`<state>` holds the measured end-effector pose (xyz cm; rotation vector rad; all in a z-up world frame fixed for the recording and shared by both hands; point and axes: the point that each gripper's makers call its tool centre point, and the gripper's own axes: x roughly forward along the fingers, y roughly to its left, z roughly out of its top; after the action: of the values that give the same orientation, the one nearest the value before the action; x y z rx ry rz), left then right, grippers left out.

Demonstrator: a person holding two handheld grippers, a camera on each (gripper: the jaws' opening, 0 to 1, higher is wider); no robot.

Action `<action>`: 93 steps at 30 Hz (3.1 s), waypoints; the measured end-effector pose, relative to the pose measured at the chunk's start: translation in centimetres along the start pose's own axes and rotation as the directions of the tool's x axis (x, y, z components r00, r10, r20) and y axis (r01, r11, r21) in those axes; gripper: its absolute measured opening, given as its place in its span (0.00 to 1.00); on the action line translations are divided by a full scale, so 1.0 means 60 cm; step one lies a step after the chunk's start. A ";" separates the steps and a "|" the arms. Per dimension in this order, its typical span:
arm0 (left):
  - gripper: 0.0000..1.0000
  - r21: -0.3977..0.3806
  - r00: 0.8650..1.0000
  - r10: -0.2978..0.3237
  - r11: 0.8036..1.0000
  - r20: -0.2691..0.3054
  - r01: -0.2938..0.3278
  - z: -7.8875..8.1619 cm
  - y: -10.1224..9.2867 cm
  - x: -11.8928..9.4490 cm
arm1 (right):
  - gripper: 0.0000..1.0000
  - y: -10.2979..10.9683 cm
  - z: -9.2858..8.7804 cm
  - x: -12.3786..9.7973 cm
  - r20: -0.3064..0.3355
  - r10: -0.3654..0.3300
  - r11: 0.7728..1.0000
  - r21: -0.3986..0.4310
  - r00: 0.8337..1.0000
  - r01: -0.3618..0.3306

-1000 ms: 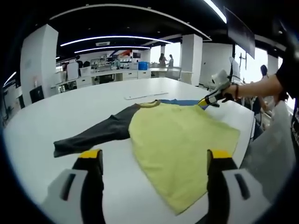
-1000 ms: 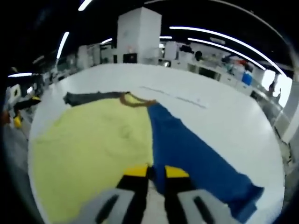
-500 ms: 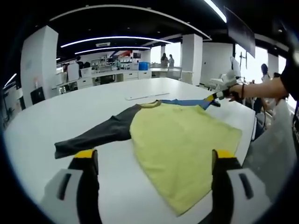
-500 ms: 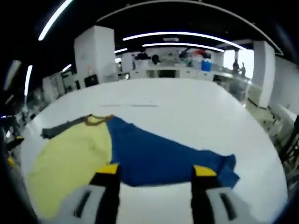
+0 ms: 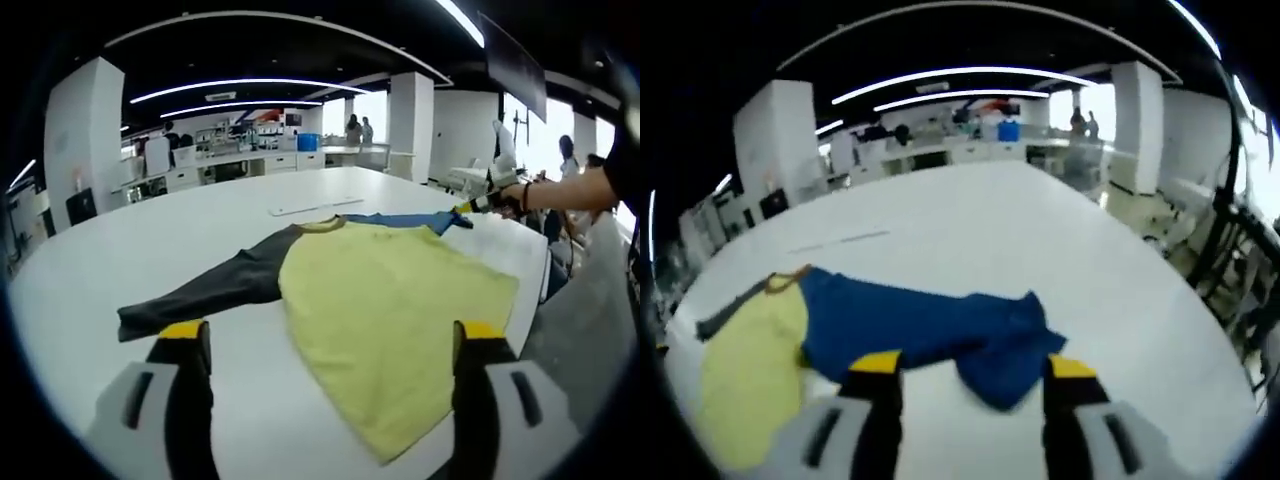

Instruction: Fold the garment on the visible template until the final outline fits inside the template.

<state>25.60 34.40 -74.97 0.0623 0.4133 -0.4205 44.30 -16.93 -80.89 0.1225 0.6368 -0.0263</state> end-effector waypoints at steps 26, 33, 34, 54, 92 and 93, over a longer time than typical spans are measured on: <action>0.91 0.023 0.999 0.028 0.999 -0.030 -0.027 -0.011 0.011 -0.008 | 0.24 -0.050 -0.046 0.016 -0.082 -0.186 0.982 0.001 0.979 0.187; 0.90 0.041 0.999 0.034 0.999 -0.039 -0.032 -0.011 0.012 -0.009 | 0.09 -0.052 -0.046 0.008 -0.084 -0.197 0.980 0.025 0.977 0.200; 0.90 0.043 0.999 0.034 0.999 -0.039 -0.032 -0.011 0.012 -0.009 | 0.04 -0.051 -0.048 0.006 -0.086 -0.196 0.979 0.032 0.977 0.200; 0.93 0.054 0.999 0.044 0.998 -0.019 -0.043 0.002 0.020 -0.014 | 0.00 -0.087 -0.029 0.004 -0.107 -0.120 0.993 -0.018 0.987 0.119; 0.99 0.058 1.000 -0.022 0.998 -0.008 0.023 0.013 0.000 -0.019 | 0.00 -0.122 0.027 -0.014 -0.110 -0.033 0.999 -0.014 0.993 0.032; 0.99 0.057 1.000 -0.023 0.998 -0.008 0.024 0.014 0.000 -0.020 | 0.00 -0.120 0.031 -0.013 -0.104 -0.027 1.000 -0.009 0.994 0.027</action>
<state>24.94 34.72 -73.73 0.1145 0.4095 -0.4553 44.33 -24.30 -79.72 0.1089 0.7431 -0.0439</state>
